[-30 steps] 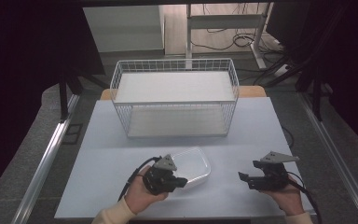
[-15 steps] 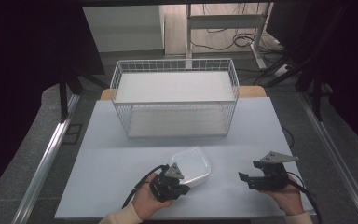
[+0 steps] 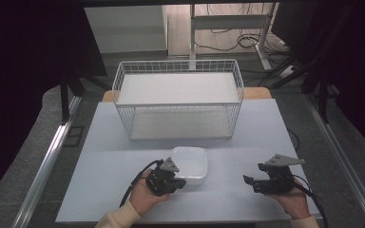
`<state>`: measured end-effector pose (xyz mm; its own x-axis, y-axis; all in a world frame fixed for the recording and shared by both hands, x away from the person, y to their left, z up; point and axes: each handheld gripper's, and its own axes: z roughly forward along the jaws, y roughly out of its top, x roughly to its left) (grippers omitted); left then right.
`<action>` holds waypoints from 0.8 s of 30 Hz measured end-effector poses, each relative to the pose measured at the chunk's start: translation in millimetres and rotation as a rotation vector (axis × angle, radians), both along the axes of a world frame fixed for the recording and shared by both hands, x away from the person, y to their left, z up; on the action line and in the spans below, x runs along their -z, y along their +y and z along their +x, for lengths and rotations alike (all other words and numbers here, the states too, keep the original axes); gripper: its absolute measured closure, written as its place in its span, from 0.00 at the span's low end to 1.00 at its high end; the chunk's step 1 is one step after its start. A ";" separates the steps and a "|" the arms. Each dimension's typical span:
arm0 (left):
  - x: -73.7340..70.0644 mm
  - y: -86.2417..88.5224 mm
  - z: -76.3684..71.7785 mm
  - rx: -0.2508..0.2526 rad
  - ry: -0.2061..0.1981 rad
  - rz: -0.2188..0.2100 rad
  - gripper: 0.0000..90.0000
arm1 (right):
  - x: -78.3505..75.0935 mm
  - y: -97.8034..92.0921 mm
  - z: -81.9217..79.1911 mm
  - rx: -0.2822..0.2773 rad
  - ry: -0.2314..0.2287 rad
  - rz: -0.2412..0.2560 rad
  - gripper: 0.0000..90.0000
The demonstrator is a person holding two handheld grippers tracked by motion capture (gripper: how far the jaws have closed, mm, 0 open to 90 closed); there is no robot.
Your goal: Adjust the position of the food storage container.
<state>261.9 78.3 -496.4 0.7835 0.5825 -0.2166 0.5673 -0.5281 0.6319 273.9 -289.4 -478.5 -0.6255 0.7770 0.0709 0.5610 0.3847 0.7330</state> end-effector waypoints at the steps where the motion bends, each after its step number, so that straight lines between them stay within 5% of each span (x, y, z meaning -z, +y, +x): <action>1: 0.0 1.4 1.8 -0.009 0.003 -0.002 1.00 | -0.1 -0.2 0.1 0.000 -0.001 0.000 0.25; 15: -0.9 14.0 22.8 -0.060 0.019 -0.002 1.00 | 0.1 0.1 0.1 0.000 0.001 -0.001 0.25; 20: -4.3 17.3 19.6 -0.067 0.017 -0.023 1.00 | -0.1 0.2 -0.2 0.001 -0.001 0.001 0.25; 24: -20.2 31.5 9.5 -0.090 -0.026 -0.048 1.00 | -3.1 -0.2 -0.5 0.005 -0.012 0.010 0.25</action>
<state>271.4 109.8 -476.2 0.7338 0.6404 -0.2268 0.5946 -0.4441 0.6702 273.4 -289.6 -475.3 -0.6223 0.7796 0.0712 0.5544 0.3747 0.7431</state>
